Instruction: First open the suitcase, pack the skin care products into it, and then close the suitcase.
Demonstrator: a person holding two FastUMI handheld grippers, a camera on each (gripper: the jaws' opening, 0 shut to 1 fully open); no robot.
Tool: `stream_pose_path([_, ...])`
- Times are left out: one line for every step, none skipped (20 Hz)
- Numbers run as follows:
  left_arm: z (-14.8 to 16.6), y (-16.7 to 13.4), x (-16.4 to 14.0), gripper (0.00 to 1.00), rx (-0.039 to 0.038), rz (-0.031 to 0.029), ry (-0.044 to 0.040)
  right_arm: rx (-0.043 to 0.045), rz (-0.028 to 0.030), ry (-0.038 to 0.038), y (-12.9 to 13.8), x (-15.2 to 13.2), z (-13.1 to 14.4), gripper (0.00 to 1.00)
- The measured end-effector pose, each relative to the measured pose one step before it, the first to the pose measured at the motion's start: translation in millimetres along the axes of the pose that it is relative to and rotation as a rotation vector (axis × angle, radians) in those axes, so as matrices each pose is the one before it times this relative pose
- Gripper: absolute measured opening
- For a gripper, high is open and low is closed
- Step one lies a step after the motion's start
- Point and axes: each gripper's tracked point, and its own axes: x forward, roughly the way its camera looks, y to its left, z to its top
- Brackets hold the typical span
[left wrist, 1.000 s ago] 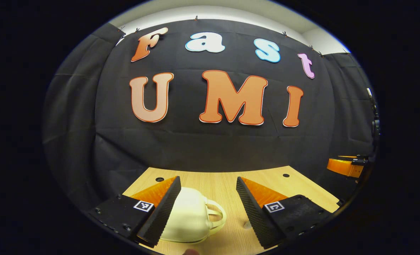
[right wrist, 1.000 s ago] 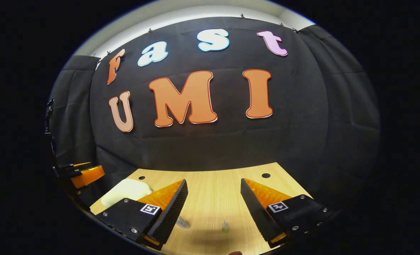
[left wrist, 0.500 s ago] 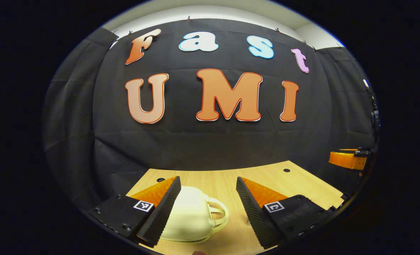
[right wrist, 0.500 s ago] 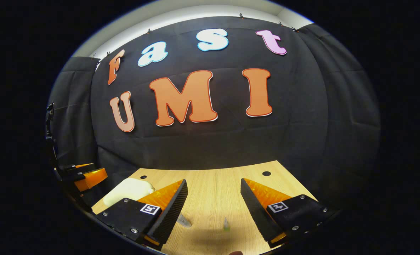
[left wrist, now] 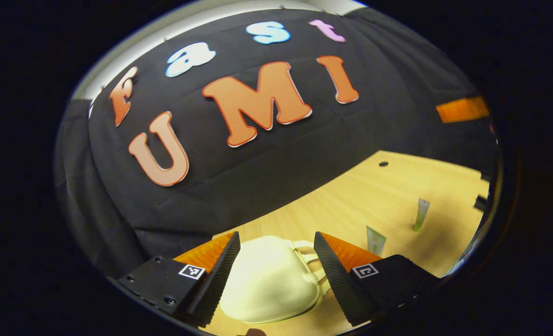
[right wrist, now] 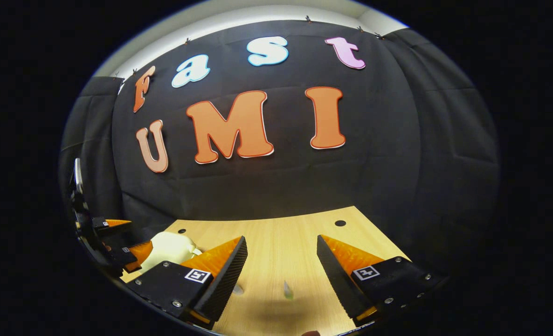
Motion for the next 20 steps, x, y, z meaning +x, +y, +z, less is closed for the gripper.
stream_pose_path([-6.02,-9.3,4.21,0.98,0.04525,-0.00796,0.01653,0.00705,-0.01539,0.0071,-7.97,-1.62,-3.11,0.95])
stream_pose_path([-8.41,-8.5,3.48,0.98,0.03514,-0.01218,0.01573,0.00954,-0.01497,0.01209,-8.56,-0.13,-4.09,0.95])
stream_pose_path([-8.18,-12.79,5.6,0.98,0.03683,-0.02056,0.02475,0.00999,-0.01388,0.01578,-6.44,-1.06,-6.24,0.95])
stream_pose_path([-7.97,-11.64,6.29,0.98,0.04302,-0.02151,0.02244,0.00901,-0.01409,0.01776,-8.54,-0.07,-5.31,0.95])
stream_pose_path([-6.53,-13.52,7.44,0.98,0.05334,-0.01996,0.02165,0.00665,-0.0139,0.01332,-8.71,0.26,-4.31,0.95])
stream_pose_path([-7.67,-10.34,5.61,0.99,0.0525,-0.01637,0.02436,0.00466,-0.01387,0.00962,-8.0,0.58,-2.23,0.95])
stream_pose_path([-2.3,-7.89,6.3,0.99,0.04827,-0.01035,0.01903,0.00316,-0.00995,0.00986,-7.21,1.35,-3.56,0.95])
stream_pose_path([-7.33,-5.74,5.34,0.99,0.05213,-0.00542,0.02613,0.00194,-0.00748,0.01145,-6.79,2.55,-2.87,0.95])
stream_pose_path([-2.66,-6.53,5.83,0.99,0.04719,-0.00432,0.02008,0.0006,-0.00604,0.01113,-6.45,2.39,-3.15,0.95])
stream_pose_path([-3.78,-4.99,5.19,0.98,0.04408,-0.00281,0.01824,0.00208,-0.00494,0.00956,-5.57,3.7,-1.63,0.95])
stream_pose_path([-3.29,-3.65,6.69,0.98,0.04454,0.00463,0.02387,0.00469,-0.00188,0.01091,-4.57,4.59,-1.52,0.95])
stream_pose_path([-3.97,-3.62,8.4,0.98,0.04673,0.00896,0.02478,0.00626,0.00184,0.00888,-2.59,3.84,-0.62,0.95])
stream_pose_path([-2.12,-3.57,8.94,0.98,0.05183,0.00565,0.02313,0.00456,0.00441,0.00737,-2.41,4.94,-0.36,0.95])
stream_pose_path([0.55,-5.2,10.82,0.98,0.04754,0.00623,0.00158,-0.00039,0.00581,0.00512,-1.0,3.91,0.5,0.95])
stream_pose_path([2.95,-5.27,8.38,0.98,0.03858,0.00162,0.01616,-0.00521,0.00349,0.00285,-2.18,2.61,1.25,0.95])
stream_pose_path([-1.92,-6.4,6.22,0.97,0.02345,-0.00532,0.01119,-0.00599,0.00204,0.00288,-2.47,2.98,1.36,0.95])
stream_pose_path([-0.13,-4.22,6.01,0.98,0.01353,-0.00867,0.01334,-0.00412,0.00045,0.00361,-3.06,2.62,1.37,0.95])
stream_pose_path([-1.5,-1.32,4.89,0.97,0.01101,-0.00441,0.01962,-0.00099,-0.00174,0.00568,-3.36,2.27,0.01,0.95])
stream_pose_path([-1.58,-1.56,5.51,0.98,0.01115,-0.0012,0.0228,0.00123,-0.00273,0.00526,-4.08,2.41,0.06,0.95])
stream_pose_path([-2.58,-0.61,5.04,0.98,0.00808,-0.00587,0.02318,0.00369,-0.00302,0.00621,-2.85,2.04,0.21,0.95])
